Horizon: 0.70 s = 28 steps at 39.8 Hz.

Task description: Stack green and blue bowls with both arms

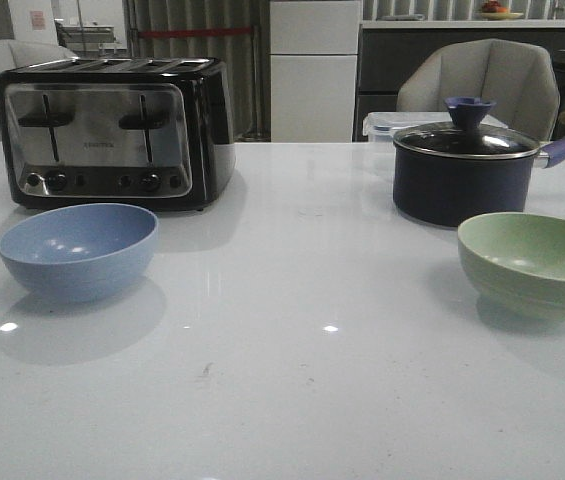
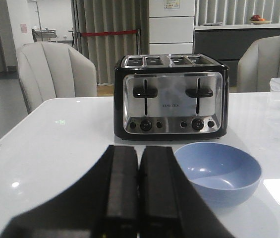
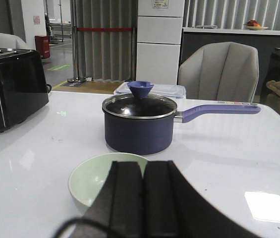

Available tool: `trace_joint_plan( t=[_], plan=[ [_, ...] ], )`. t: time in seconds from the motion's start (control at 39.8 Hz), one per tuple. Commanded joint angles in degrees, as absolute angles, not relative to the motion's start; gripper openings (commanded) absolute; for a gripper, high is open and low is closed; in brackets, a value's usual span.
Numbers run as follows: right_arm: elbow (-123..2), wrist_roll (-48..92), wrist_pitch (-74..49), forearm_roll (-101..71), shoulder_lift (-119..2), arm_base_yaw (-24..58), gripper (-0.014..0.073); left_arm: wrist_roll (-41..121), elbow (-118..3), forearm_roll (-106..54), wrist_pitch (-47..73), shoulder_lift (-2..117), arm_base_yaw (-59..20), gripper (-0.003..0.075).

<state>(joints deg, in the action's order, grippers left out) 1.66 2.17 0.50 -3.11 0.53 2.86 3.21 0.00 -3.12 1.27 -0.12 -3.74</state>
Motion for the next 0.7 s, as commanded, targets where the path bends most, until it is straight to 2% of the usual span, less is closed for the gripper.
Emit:
trace_joint_plan(
  t=[0.0,0.68],
  plan=[
    [1.33,2.17,5.69,-3.12,1.70,2.84,0.0032,2.64,0.57,-3.22,-3.63,-1.27,-4.15,0.0098],
    [1.30,2.22,6.41,-3.12,1.70,2.84,0.0032,2.64,0.57,-3.22,-6.38,-1.27,-4.15,0.0098]
  ],
)
